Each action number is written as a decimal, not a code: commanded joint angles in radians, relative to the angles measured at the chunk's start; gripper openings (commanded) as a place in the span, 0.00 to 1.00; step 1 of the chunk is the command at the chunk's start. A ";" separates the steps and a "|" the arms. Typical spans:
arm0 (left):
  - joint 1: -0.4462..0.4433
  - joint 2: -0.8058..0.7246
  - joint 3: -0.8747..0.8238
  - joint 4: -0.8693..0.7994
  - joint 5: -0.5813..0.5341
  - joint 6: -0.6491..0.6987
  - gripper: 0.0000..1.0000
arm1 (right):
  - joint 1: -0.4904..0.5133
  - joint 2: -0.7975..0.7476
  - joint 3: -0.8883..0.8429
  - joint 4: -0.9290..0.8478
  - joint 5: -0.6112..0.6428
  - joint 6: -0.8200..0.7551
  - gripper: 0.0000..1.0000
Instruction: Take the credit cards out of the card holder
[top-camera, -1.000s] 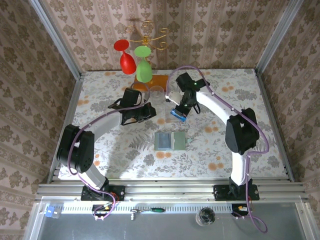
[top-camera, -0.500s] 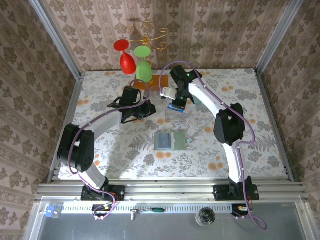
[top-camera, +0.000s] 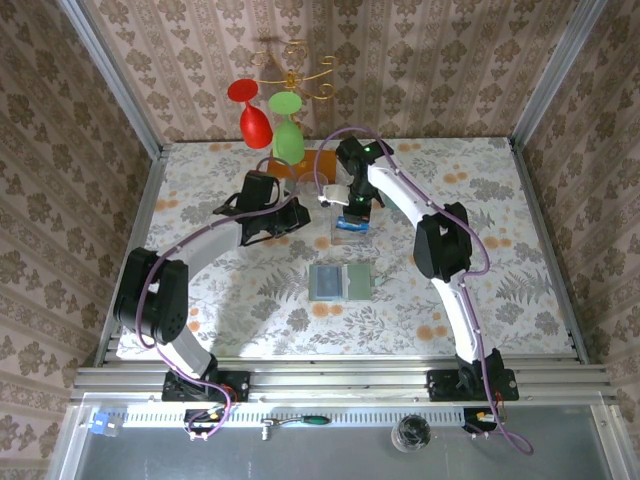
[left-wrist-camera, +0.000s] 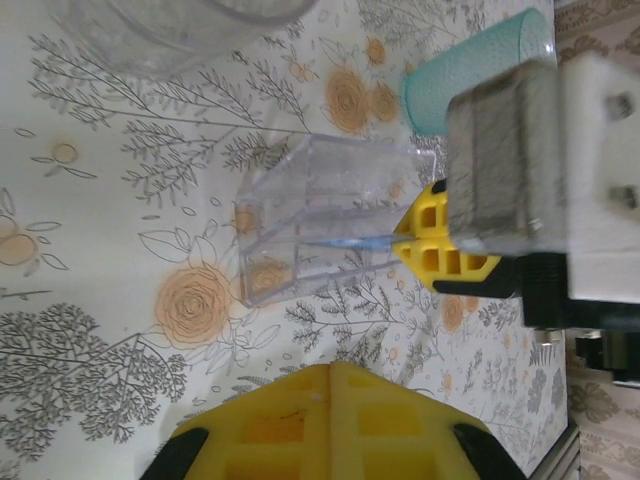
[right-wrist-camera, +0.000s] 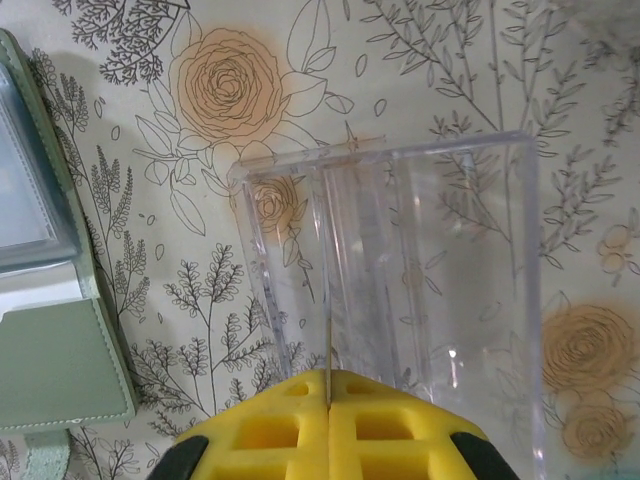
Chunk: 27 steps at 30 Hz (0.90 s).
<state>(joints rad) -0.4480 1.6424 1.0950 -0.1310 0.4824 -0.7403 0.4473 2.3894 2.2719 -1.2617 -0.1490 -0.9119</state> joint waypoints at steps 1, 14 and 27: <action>0.014 -0.028 -0.010 -0.014 -0.010 0.019 0.09 | -0.005 0.041 0.040 -0.066 -0.035 -0.027 0.00; 0.020 -0.006 -0.006 0.010 0.004 0.009 0.15 | -0.016 0.001 0.047 -0.023 0.029 0.060 0.19; 0.013 0.011 -0.026 0.054 0.030 -0.014 0.15 | -0.012 -0.162 -0.184 0.241 0.140 0.125 0.16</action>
<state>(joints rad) -0.4313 1.6428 1.0859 -0.1081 0.4866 -0.7414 0.4362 2.2860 2.1292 -1.0958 -0.0479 -0.8150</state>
